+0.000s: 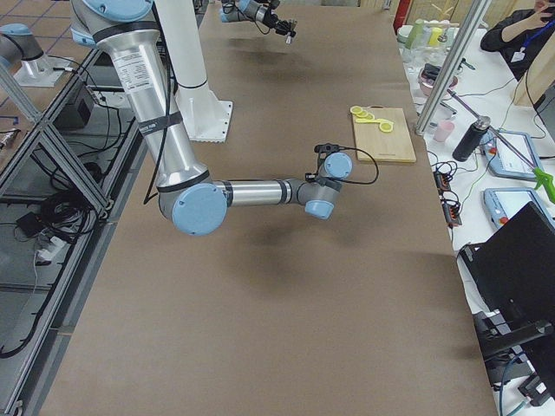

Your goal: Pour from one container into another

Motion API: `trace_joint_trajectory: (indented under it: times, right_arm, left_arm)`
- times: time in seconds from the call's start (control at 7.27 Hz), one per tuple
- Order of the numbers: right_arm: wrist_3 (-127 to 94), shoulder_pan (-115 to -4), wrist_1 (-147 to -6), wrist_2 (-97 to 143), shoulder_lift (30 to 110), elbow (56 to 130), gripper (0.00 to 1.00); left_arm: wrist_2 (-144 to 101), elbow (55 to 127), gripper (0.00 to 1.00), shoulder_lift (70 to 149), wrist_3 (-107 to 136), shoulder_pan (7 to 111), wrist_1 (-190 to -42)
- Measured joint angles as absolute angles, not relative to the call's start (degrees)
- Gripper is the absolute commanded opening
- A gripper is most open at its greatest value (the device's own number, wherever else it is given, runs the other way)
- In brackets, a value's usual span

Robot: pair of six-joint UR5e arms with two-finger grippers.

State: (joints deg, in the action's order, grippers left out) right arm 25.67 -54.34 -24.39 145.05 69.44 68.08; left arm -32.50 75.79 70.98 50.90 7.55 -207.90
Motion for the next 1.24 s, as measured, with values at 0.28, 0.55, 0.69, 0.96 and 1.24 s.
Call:
trace_joint_trajectory:
  times: [0.28, 0.55, 0.69, 0.96, 1.24]
  right_arm:
    - [25.67, -53.93, -24.35, 144.95, 69.51, 67.97, 0.00]
    - [25.66, -53.65, -24.35, 144.83, 69.65, 67.94, 0.00]
    - [25.66, -53.52, -24.35, 144.74, 69.72, 67.95, 0.09]
    - [25.66, -53.31, -24.35, 144.60, 69.76, 68.01, 0.47]
    - [25.66, -53.11, -24.35, 144.49, 69.71, 68.05, 0.52]
  left_arm:
    - [-28.24, 75.73, 0.00, 71.93, 54.51, 7.43, -201.17]
    - [-24.86, 76.49, 0.00, 72.06, 64.10, 7.20, -192.98]
    - [-23.79, 77.10, 0.00, 72.07, 67.86, 7.16, -190.55]
    - [-22.73, 78.00, 0.00, 72.07, 73.32, 7.12, -187.04]
    - [-21.56, 78.69, 0.00, 72.13, 77.71, 7.13, -182.56]
